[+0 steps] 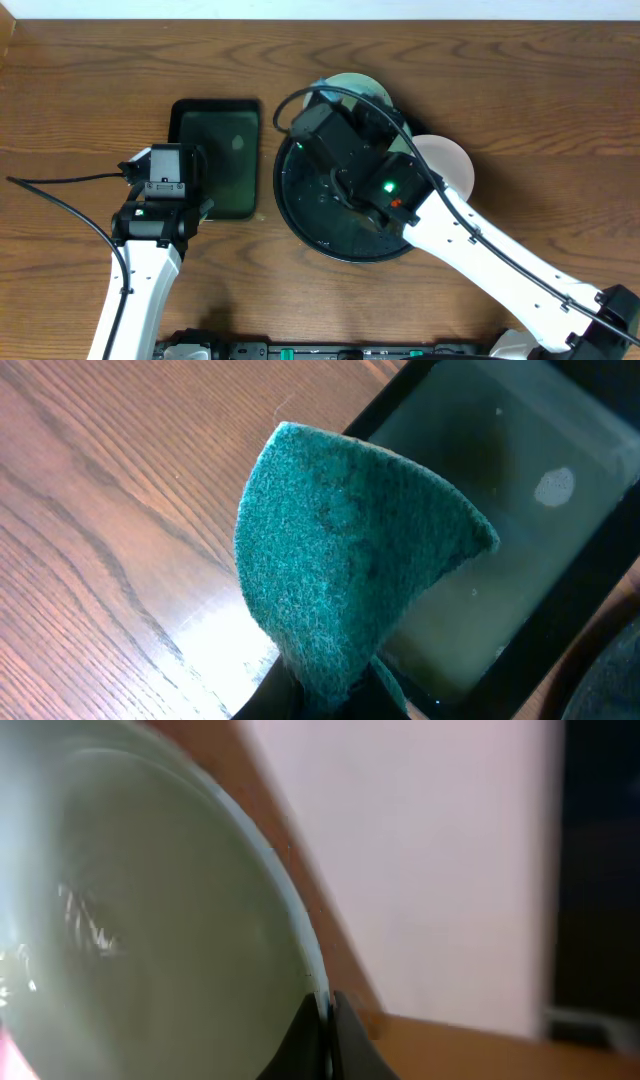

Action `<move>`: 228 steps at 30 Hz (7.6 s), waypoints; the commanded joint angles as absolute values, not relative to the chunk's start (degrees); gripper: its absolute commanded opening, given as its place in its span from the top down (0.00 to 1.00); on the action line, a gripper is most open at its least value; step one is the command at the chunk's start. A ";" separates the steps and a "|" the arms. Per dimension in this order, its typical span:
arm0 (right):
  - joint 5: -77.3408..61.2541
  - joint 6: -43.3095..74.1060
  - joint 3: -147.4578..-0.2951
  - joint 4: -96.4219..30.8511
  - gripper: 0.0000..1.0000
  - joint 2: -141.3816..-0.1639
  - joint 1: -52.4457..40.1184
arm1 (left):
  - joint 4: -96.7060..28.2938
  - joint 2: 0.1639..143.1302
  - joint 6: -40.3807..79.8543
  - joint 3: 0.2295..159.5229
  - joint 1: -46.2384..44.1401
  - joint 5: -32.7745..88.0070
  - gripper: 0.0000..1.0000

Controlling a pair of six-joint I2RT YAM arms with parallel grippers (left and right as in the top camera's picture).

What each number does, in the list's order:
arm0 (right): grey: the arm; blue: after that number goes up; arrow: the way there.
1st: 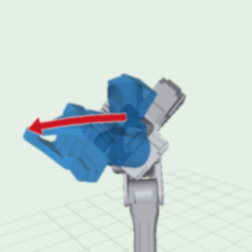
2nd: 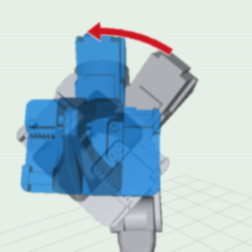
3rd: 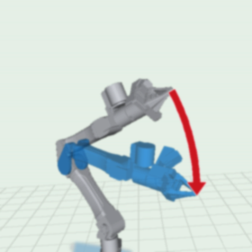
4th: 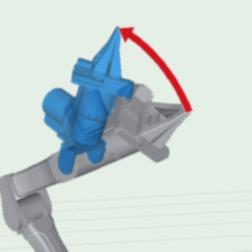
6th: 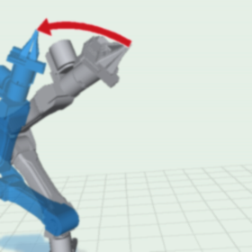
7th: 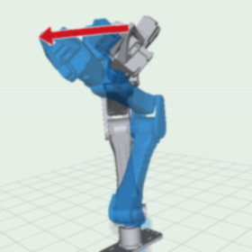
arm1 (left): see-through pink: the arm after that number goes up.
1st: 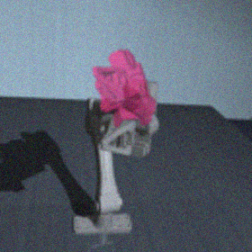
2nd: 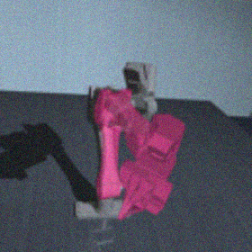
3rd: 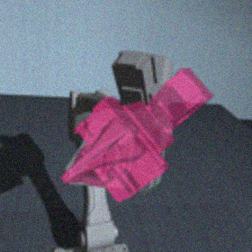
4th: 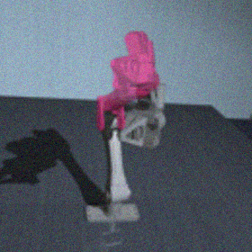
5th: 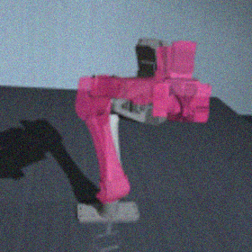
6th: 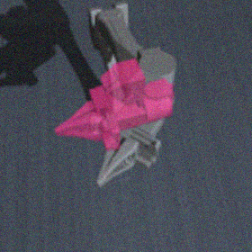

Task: Clean dirty plates on tray and stack at the side
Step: 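Lift the scrubbed mint-green plate with the right gripper and place it right, then open the right gripper and withdraw it from the placed plate, then reach the right gripper to the remaining mint-green plate rim and grasp, then dip the green sponge into the water in the black rectangular tray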

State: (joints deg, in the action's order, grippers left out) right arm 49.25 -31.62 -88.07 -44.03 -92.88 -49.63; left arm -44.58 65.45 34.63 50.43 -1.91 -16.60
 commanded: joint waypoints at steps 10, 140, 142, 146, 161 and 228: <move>49.76 -26.13 -87.64 -39.00 0.99 -93.32 -45.91 | -44.53 65.10 34.09 50.19 -1.56 -15.88 0.93; -6.09 -22.00 -124.81 -46.26 0.37 -141.67 -18.37 | -44.47 65.10 34.11 50.17 -1.56 -13.89 0.92; -6.28 -21.08 -124.81 -46.28 0.47 -141.67 -18.37 | -44.47 65.10 34.09 50.17 -1.56 -13.89 0.92; -6.28 -20.14 -124.84 -47.13 0.70 -141.25 -18.48 | -44.47 65.10 34.09 50.17 -1.56 -13.89 0.92; -10.13 -10.61 -124.86 -56.29 0.99 -131.79 -20.32 | -44.47 65.10 34.09 50.13 -1.56 -13.89 0.93; -10.96 -0.91 -101.43 -55.59 0.99 -131.68 -25.93 | -10.98 98.56 26.37 50.13 0.36 -5.61 0.38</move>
State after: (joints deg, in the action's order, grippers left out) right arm -10.39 -1.67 -103.09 -55.44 -131.17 -24.45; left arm -11.09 95.81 26.74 50.22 -0.58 -4.71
